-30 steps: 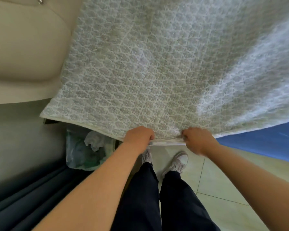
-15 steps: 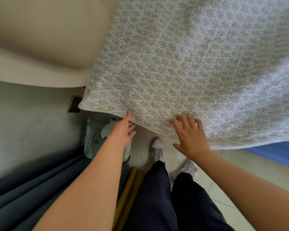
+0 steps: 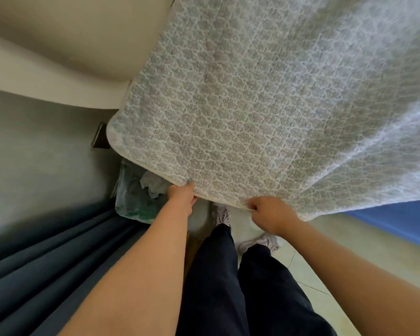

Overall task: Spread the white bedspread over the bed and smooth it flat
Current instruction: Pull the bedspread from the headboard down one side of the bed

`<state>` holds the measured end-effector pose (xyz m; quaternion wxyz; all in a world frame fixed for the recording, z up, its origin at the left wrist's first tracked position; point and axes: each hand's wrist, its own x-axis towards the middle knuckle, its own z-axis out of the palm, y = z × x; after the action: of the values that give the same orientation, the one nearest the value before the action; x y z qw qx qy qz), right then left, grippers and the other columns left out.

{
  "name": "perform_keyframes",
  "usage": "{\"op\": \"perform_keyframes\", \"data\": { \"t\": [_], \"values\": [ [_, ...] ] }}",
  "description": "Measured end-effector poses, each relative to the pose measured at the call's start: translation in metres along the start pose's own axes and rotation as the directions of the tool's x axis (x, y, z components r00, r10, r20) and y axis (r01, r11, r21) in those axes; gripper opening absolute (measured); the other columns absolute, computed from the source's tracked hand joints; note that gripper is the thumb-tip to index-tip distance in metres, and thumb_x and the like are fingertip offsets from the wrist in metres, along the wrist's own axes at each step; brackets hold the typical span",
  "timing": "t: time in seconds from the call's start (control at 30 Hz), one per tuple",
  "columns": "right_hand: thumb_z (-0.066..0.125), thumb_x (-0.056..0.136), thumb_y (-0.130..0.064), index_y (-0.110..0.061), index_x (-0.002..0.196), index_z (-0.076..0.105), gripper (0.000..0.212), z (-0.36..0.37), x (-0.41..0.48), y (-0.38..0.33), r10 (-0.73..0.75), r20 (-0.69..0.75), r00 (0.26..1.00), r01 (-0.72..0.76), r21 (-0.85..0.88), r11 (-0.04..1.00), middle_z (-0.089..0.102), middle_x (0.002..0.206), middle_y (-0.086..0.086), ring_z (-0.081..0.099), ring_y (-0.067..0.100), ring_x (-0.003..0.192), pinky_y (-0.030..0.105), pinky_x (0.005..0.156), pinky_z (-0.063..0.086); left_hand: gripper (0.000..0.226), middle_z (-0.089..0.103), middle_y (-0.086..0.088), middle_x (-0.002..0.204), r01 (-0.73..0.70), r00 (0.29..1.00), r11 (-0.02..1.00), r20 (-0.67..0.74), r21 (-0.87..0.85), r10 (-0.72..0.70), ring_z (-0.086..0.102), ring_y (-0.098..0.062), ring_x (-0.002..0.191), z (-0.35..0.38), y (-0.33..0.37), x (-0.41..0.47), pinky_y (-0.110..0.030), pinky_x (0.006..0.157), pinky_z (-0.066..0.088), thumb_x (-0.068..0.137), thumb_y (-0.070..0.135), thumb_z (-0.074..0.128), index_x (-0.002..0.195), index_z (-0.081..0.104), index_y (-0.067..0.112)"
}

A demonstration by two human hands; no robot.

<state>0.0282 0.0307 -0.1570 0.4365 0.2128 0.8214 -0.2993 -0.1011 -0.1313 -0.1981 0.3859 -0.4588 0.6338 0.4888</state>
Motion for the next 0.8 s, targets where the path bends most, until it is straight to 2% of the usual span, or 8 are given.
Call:
{"op": "perform_keyframes", "data": {
  "t": [0.1,0.2,0.3,0.37,0.47,0.53,0.63,0.8],
  "values": [
    [0.047,0.077,-0.010,-0.022,0.082,0.053,0.014,0.005,-0.003,0.006,-0.035,0.036,0.999,0.035,-0.012,0.999,0.056,0.090,0.001,0.055,0.025,0.091,0.031,0.070,0.043,0.031,0.058,-0.013,0.110,0.005,0.998,0.999,-0.069,0.047,-0.002,0.056,-0.025,0.092,0.003,-0.003,0.002,-0.033,0.080,0.050,0.096,0.011,0.055,0.126,0.051,0.004],
    [0.054,0.082,-0.018,-0.023,0.124,0.052,0.042,0.009,0.002,0.018,-0.072,-0.050,0.996,0.075,0.069,0.995,0.049,0.132,0.002,0.046,0.026,0.123,0.042,0.100,0.042,0.053,0.042,-0.019,0.142,-0.055,0.961,0.954,-0.245,0.293,0.131,0.049,-0.032,0.120,0.011,0.006,0.004,-0.038,0.095,0.044,0.093,0.011,0.054,0.142,0.034,0.004],
    [0.050,0.089,-0.014,-0.023,0.112,0.061,0.027,0.006,-0.002,0.027,0.004,-0.336,0.942,0.129,0.372,0.919,0.062,0.113,-0.002,0.058,0.020,0.106,0.041,0.090,0.049,0.055,0.029,-0.015,0.145,-0.227,0.838,0.854,-0.354,0.467,0.416,0.035,-0.034,0.130,0.019,0.011,-0.018,-0.039,0.100,0.038,0.085,0.006,0.062,0.133,0.035,0.012],
    [0.049,0.091,-0.015,-0.024,0.101,0.064,0.019,0.002,-0.012,0.037,0.122,-0.487,0.865,0.137,0.463,0.876,0.065,0.096,-0.008,0.061,0.014,0.088,0.036,0.077,0.052,0.045,0.034,-0.010,0.136,-0.419,0.743,0.700,-0.225,0.578,0.631,0.041,-0.030,0.121,0.025,0.001,-0.030,-0.038,0.091,0.044,0.082,-0.001,0.063,0.117,0.042,0.017],
    [0.048,0.092,-0.013,-0.023,0.096,0.062,0.018,-0.013,-0.028,0.066,0.280,-0.644,0.712,0.133,0.515,0.847,0.062,0.080,-0.011,0.058,0.008,0.069,0.032,0.059,0.048,0.032,0.042,-0.001,0.118,-0.640,0.597,0.348,0.159,0.685,0.786,0.048,-0.021,0.106,0.050,-0.021,-0.047,-0.038,0.088,0.049,0.083,0.000,0.059,0.105,0.048,0.021],
    [0.046,0.092,-0.011,-0.020,0.097,0.061,0.019,-0.022,-0.031,0.086,0.379,-0.672,0.636,0.105,0.562,0.821,0.060,0.083,-0.005,0.056,0.013,0.070,0.031,0.058,0.045,0.026,0.044,0.004,0.108,-0.711,0.500,0.135,0.361,0.690,0.787,0.048,-0.017,0.099,0.069,-0.033,-0.063,-0.038,0.087,0.048,0.084,0.002,0.056,0.101,0.051,0.022],
    [0.045,0.094,-0.012,-0.016,0.103,0.060,0.017,-0.030,-0.040,0.135,0.571,-0.631,0.526,0.019,0.679,0.734,0.060,0.102,0.004,0.057,0.024,0.091,0.040,0.077,0.050,0.027,0.051,0.004,0.105,-0.777,0.377,-0.110,0.598,0.619,0.707,0.049,-0.017,0.099,0.108,-0.063,-0.087,-0.036,0.088,0.044,0.085,0.002,0.053,0.102,0.056,0.022],
    [0.045,0.094,-0.014,-0.014,0.113,0.056,0.022,-0.053,-0.053,0.186,0.588,-0.602,0.541,0.008,0.702,0.712,0.056,0.115,0.005,0.055,0.022,0.103,0.032,0.082,0.045,0.029,0.054,0.004,0.116,-0.807,0.240,-0.315,0.765,0.499,0.598,0.049,-0.019,0.111,0.164,-0.083,-0.109,-0.036,0.095,0.041,0.088,0.007,0.054,0.111,0.057,0.022]
  ]
}}
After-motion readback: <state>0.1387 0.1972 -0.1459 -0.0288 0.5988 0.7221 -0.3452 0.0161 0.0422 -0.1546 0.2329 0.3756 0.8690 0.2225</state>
